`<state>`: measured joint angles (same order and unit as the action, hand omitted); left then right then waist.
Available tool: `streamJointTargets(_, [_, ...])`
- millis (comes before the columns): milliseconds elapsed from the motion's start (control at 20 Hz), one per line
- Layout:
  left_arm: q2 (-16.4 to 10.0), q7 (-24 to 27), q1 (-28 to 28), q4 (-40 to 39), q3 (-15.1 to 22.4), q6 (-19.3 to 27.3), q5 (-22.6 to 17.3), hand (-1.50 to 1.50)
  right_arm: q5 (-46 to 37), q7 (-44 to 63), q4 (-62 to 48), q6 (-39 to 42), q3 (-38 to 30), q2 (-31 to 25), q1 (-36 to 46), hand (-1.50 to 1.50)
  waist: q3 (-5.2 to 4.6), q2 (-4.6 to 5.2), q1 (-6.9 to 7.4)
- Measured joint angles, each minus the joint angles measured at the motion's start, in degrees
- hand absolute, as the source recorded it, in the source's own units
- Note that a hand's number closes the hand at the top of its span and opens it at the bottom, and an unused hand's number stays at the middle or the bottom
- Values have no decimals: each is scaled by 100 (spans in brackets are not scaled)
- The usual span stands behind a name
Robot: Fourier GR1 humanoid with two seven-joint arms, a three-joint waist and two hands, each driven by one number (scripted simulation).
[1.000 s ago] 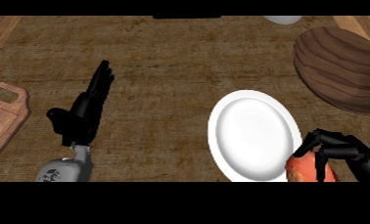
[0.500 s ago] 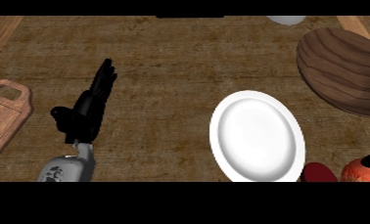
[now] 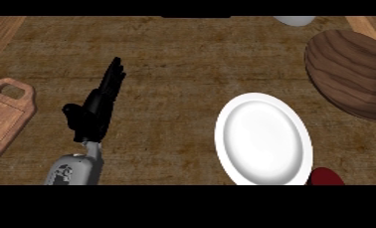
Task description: Pick the squash from the plate and place it in the bowl
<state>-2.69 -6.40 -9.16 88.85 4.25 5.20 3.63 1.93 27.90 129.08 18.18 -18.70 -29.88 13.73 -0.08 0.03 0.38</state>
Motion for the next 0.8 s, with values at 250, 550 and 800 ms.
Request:
streamJointTargets(250, [-52, -18, 100, 89, -46, -90, -45, 0, -290, 105, -950, -13, 110, -302, 752, 150, 3, 3, 16])
streamJointTargets(550, [-46, 130, 67, -55, -72, -151, -62, 0, -1479, -651, -2149, -52, 358, -738, 1048, 150, 7, 25, 56])
streamJointTargets(800, [25, 151, 39, -60, -10, -91, 27, 0, -2382, -1749, -3535, -467, 543, -846, 1211, 150, 11, 31, 72])
